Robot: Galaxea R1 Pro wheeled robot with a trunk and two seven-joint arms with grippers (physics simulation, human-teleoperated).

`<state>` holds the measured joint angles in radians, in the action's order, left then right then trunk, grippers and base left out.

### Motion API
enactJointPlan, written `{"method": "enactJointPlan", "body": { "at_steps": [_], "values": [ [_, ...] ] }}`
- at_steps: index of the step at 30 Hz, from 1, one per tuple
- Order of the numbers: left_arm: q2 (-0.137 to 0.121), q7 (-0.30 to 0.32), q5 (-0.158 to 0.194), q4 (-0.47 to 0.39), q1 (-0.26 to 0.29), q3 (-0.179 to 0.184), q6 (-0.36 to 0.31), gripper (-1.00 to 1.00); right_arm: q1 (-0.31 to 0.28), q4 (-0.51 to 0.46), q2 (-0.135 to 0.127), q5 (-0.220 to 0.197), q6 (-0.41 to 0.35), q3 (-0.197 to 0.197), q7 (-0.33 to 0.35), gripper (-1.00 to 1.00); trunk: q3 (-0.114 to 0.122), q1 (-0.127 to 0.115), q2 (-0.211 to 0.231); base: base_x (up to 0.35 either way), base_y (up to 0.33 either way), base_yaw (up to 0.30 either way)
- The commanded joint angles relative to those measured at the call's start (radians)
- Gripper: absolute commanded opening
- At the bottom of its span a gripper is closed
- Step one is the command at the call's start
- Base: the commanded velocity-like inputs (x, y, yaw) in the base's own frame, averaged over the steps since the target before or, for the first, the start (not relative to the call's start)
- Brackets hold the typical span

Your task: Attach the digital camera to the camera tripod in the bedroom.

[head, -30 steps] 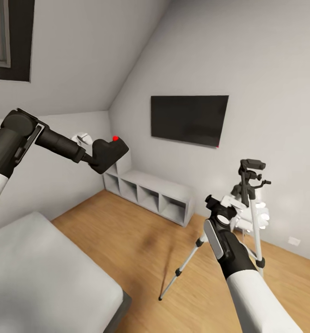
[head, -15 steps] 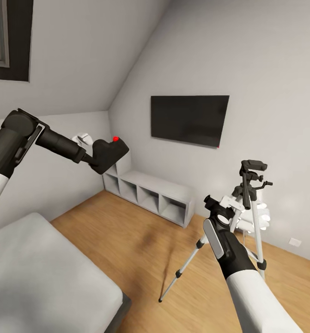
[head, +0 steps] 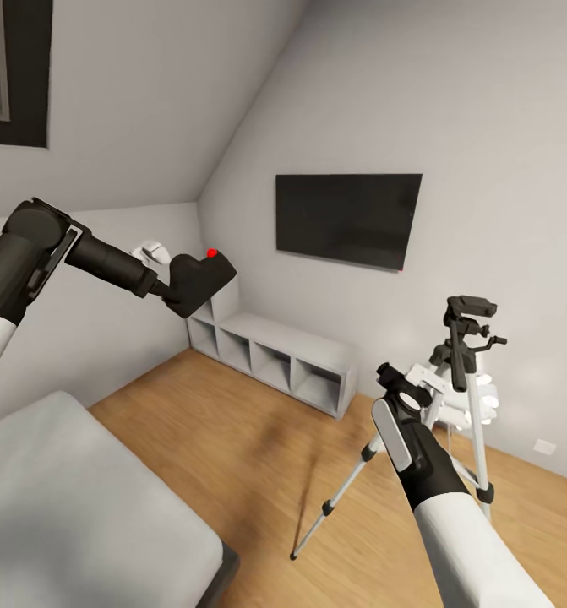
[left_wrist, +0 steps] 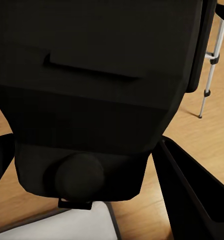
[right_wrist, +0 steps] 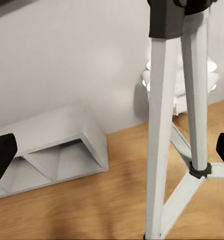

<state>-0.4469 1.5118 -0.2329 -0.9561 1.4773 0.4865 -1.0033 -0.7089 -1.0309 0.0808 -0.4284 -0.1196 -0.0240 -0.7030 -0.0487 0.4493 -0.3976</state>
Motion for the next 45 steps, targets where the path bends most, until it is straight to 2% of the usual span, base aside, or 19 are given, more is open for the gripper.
{"method": "enactJointPlan", "body": {
  "at_steps": [1,5,10,20,29,36,39,42,45],
  "values": [
    [-0.001,0.010,-0.010,-0.001,0.001,0.001,-0.010,-1.00,-0.001,-0.002,0.000,-0.009,-0.006,-0.002,-0.016,1.00,-0.003,0.001,-0.002,0.038,0.000,0.000],
    [0.000,0.010,-0.010,-0.001,0.001,0.002,-0.010,-1.00,-0.001,-0.001,0.000,-0.040,-0.004,-0.002,-0.049,1.00,-0.006,0.001,-0.002,0.019,0.000,0.000],
    [0.000,0.010,-0.010,-0.002,0.001,0.004,-0.010,-1.00,-0.001,-0.001,0.000,-0.063,-0.005,-0.002,-0.056,1.00,-0.011,0.001,-0.002,0.003,0.000,0.000],
    [0.001,0.010,-0.010,-0.003,0.001,0.003,-0.010,-1.00,-0.001,0.002,0.000,-0.073,-0.007,-0.001,-0.058,1.00,-0.017,0.001,-0.002,0.015,0.000,0.000],
    [0.002,0.010,-0.010,-0.002,0.001,0.004,-0.010,-1.00,-0.001,0.007,-0.001,-0.096,-0.008,-0.001,-0.058,1.00,-0.022,0.001,-0.002,0.233,0.000,0.000],
    [0.002,0.010,-0.010,-0.002,0.001,0.007,-0.009,-1.00,-0.001,0.008,-0.001,-0.098,-0.005,0.006,-0.057,1.00,-0.022,0.001,-0.002,0.071,0.000,0.000],
    [0.002,0.010,-0.010,-0.002,0.001,0.007,-0.010,-1.00,-0.001,0.008,-0.001,-0.098,-0.003,0.027,-0.058,1.00,-0.022,0.001,-0.002,0.012,0.000,0.000],
    [0.002,0.010,-0.010,-0.001,0.001,0.007,-0.010,-1.00,-0.001,0.008,-0.001,-0.098,-0.003,0.084,-0.058,1.00,-0.022,0.001,-0.002,0.004,0.000,0.000],
    [0.003,0.010,-0.010,-0.002,0.001,0.007,-0.010,-1.00,-0.001,0.008,-0.001,-0.098,-0.003,0.125,-0.058,1.00,-0.022,0.001,-0.002,0.001,-0.031,0.000]
  ]
}}
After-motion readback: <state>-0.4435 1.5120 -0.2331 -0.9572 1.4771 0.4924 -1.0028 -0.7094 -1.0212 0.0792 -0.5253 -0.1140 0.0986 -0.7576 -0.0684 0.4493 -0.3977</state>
